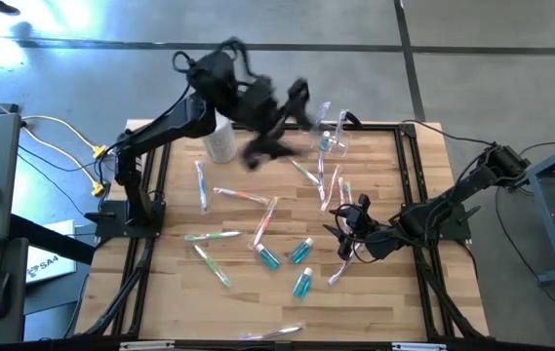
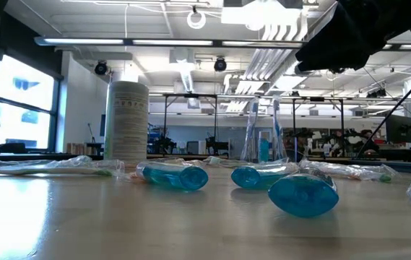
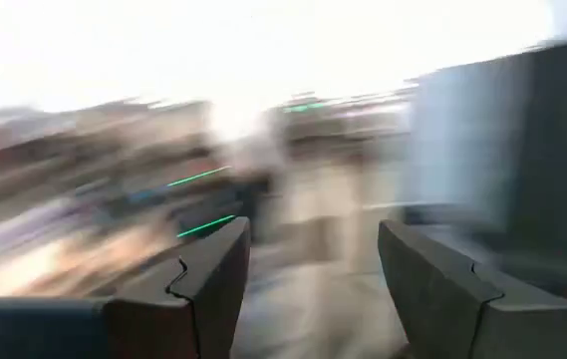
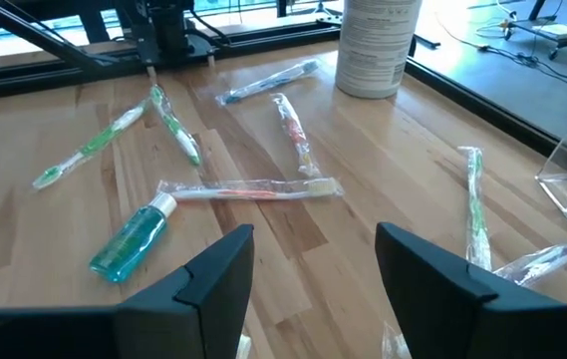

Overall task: Pick & Place toothbrushing station
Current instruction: Put the blue mouthwash into the transparent organizer

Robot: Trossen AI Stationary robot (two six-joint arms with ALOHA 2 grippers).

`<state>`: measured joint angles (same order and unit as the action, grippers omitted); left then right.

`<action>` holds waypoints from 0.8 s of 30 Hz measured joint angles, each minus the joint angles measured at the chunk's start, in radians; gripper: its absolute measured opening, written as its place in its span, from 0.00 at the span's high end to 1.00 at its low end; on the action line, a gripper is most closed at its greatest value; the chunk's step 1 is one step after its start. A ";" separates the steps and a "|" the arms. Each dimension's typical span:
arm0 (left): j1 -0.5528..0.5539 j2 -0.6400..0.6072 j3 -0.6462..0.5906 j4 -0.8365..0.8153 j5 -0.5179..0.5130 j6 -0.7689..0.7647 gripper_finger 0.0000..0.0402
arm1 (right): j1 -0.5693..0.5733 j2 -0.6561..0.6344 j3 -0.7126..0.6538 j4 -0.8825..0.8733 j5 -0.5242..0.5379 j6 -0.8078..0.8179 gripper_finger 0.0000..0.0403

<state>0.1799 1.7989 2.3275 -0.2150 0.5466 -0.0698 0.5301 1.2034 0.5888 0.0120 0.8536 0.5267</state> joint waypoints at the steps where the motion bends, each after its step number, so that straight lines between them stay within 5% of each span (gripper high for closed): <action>1: -0.010 -0.006 0.006 -0.060 -0.203 0.052 0.46 | 0.000 0.000 0.000 0.000 0.000 0.002 0.49; 4: -0.057 -0.014 0.012 -0.142 -0.700 0.191 0.46 | 0.000 0.000 0.000 -0.005 -0.025 0.029 0.49; 6: -0.085 -0.015 0.013 -0.211 -0.826 0.231 0.46 | 0.000 0.000 0.000 -0.005 -0.046 0.048 0.49; 11: -0.133 -0.009 0.011 -0.461 -0.850 0.328 0.46 | 0.000 0.000 0.000 -0.002 -0.050 0.056 0.49; 18: -0.180 -0.010 0.011 -0.849 -1.062 0.253 0.46 | 0.000 0.000 0.000 0.000 -0.050 0.074 0.49; 24: -0.180 0.004 0.011 -1.026 -0.943 0.100 0.46 | 0.000 0.000 0.000 0.001 -0.037 0.045 0.49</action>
<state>-0.0004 1.8025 2.3383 -1.2413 -0.3962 0.0301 0.5299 1.2030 0.5888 0.0128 0.8170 0.5720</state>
